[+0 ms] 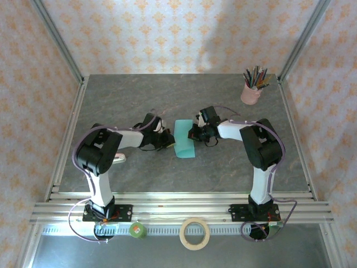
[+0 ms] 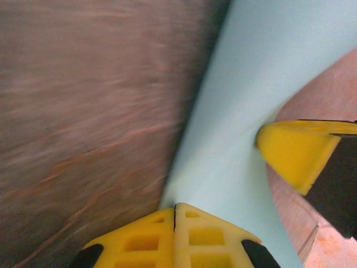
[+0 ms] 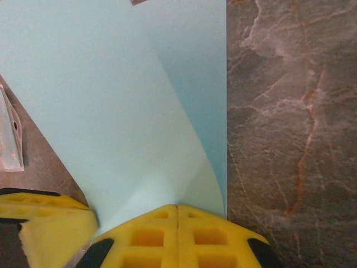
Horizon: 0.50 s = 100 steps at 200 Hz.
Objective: Fold a paper plane with a square sheet of paper (pick it up from the middle)
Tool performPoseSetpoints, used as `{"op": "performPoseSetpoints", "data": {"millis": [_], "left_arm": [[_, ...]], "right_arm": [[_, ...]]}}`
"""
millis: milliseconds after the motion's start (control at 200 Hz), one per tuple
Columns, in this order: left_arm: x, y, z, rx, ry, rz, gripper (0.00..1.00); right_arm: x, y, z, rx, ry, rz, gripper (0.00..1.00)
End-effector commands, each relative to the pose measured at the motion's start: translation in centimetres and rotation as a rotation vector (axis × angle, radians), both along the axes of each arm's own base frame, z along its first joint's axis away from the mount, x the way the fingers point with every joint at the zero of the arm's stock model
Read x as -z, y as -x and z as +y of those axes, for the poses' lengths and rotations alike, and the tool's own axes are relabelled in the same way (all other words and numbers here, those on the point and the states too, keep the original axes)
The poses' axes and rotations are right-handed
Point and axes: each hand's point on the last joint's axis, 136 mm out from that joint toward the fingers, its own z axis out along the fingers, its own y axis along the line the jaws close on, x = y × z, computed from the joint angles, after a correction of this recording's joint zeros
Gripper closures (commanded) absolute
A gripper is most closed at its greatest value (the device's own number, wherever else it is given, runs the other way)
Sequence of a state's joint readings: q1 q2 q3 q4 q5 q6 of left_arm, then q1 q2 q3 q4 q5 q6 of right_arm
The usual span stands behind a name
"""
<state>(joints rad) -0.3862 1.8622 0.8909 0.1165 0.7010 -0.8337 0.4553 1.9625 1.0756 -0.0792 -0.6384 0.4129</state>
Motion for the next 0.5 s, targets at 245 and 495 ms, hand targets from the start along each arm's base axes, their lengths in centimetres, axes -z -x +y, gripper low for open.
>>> {"op": "performPoseSetpoints", "data": {"millis": [245, 495], "left_arm": [[-5.1, -2.2, 0.1, -0.027, 0.065, -0.109, 1.00], [-4.8, -4.0, -4.3, 0.000, 0.116, -0.143, 1.00]], "right_arm": [[9.7, 6.4, -8.0, 0.054, 0.408, 0.253, 1.00], [10.0, 6.4, -7.9, 0.074, 0.399, 0.259, 1.00]]}}
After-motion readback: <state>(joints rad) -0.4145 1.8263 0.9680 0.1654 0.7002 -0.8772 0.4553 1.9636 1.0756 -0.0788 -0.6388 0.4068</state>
